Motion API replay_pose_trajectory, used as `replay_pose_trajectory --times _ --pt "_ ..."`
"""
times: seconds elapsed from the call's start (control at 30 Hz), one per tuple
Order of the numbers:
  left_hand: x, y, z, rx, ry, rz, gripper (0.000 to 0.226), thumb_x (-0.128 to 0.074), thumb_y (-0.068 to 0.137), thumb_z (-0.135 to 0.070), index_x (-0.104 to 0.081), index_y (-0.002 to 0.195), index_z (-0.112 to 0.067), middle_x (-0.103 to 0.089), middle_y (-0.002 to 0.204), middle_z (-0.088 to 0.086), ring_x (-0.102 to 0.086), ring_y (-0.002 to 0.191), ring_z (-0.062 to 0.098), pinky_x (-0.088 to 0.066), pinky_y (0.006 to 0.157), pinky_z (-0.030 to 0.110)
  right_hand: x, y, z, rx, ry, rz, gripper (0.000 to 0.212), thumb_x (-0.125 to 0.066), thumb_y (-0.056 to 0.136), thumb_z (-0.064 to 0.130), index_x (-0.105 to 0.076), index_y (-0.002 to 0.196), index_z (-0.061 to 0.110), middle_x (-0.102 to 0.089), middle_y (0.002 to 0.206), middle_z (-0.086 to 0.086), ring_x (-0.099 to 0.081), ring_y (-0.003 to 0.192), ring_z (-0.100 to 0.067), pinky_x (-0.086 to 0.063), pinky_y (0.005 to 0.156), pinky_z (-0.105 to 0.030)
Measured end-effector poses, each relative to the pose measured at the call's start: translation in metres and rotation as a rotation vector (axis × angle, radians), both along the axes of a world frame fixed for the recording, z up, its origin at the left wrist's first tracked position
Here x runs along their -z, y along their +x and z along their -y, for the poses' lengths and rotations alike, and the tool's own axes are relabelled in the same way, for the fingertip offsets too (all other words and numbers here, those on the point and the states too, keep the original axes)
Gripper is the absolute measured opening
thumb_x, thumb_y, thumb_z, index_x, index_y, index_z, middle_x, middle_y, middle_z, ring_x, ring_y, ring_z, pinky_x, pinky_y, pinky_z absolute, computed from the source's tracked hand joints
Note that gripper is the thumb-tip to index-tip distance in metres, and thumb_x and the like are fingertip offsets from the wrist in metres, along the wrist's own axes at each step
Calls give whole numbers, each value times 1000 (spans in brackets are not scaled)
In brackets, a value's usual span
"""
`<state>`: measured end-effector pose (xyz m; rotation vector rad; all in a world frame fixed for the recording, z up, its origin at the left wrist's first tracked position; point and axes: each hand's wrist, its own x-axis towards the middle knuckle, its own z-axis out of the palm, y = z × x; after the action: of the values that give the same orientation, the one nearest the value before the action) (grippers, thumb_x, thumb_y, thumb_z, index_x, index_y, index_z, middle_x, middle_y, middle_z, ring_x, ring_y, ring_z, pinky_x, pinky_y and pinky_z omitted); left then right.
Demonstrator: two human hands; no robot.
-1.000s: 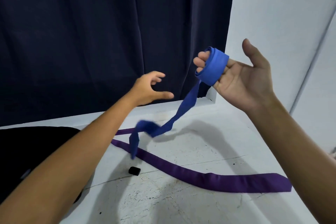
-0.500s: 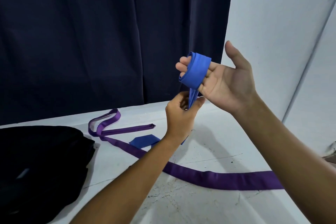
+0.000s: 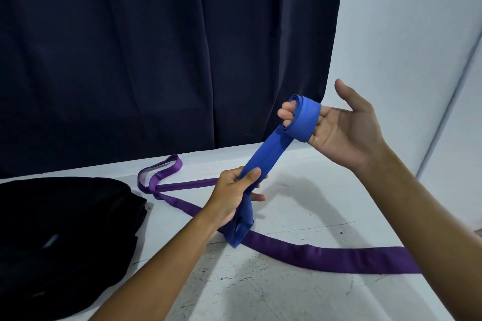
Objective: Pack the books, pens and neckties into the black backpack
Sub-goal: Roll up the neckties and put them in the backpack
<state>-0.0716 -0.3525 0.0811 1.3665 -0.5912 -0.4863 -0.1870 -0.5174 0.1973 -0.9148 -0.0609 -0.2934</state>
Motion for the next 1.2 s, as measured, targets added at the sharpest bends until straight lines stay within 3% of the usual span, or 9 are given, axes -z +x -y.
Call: replay_pose_trajectory --times 0.13,0.23,0.37,0.47,0.6,0.7,0.8,1.0,1.2 --pt "14 -6 -9 -84 76 78 41 -68 79 -33 -67 79 8 -65 72 14 -65 64 23 -52 69 40 5 11 -7 64 -64 14 63 -43 96 45 -56 123 -11 -64 119 -28 -64 112 -39 -53 95 -45" --pt "19 -18 -11 -68 61 117 16 -68 87 -15 -71 73 -6 -69 64 7 -63 64 24 -48 63 34 12 23 -7 184 -145 23 57 -45 98 40 -49 129 -6 -65 119 -27 -66 109 -36 -56 90 -42" --pt "10 -26 -18 83 -29 44 46 -71 75 -21 -63 121 -21 -76 85 12 -71 82 24 -55 79 37 28 33 -4 326 -580 -122 48 -40 102 38 -56 125 -2 -68 117 -20 -69 104 -25 -55 92 -33" --pt "-7 -24 -27 89 -158 -34 55 -67 76 -14 -56 129 -23 -74 81 14 -71 76 24 -57 76 30 48 32 -2 214 -981 -162 79 -30 100 58 -59 104 -16 -69 102 -25 -69 92 -27 -51 95 -26" --pt "-28 -10 -32 122 -247 -240 32 -50 95 -13 -56 126 -14 -61 63 7 -59 55 18 -54 59 28 56 24 -1 -60 -1235 -301 92 -23 77 89 -53 75 1 -61 72 -11 -56 68 -25 -45 81 -26" --pt "-39 4 -38 150 -72 -262 30 -49 96 -30 -59 119 -13 -49 55 2 -38 39 11 -40 44 23 55 19 5 -451 -1156 -339 84 -36 84 79 -71 96 3 -73 94 -21 -70 88 -35 -54 87 -35" --pt "-41 26 -48 284 239 -81 45 -53 84 -47 -63 111 -12 -43 52 4 -30 37 13 -36 46 23 54 16 16 -658 -1011 -242 64 -62 78 68 -73 86 6 -71 76 -19 -69 68 -31 -55 69 -34" --pt "-30 69 -54 274 296 -210 47 -50 86 -55 -58 84 -9 -25 41 -1 -38 42 19 -46 63 35 54 18 40 -815 -489 68 63 -47 97 51 -64 108 -9 -72 76 -11 -70 65 -20 -56 64 -26" --pt "-27 96 -25 -436 332 223 25 -58 97 -29 -62 77 -15 -67 75 7 -59 70 16 -43 62 22 28 5 21 -530 -194 90 60 -60 86 48 -68 99 -10 -70 76 -17 -68 65 -27 -56 67 -31"
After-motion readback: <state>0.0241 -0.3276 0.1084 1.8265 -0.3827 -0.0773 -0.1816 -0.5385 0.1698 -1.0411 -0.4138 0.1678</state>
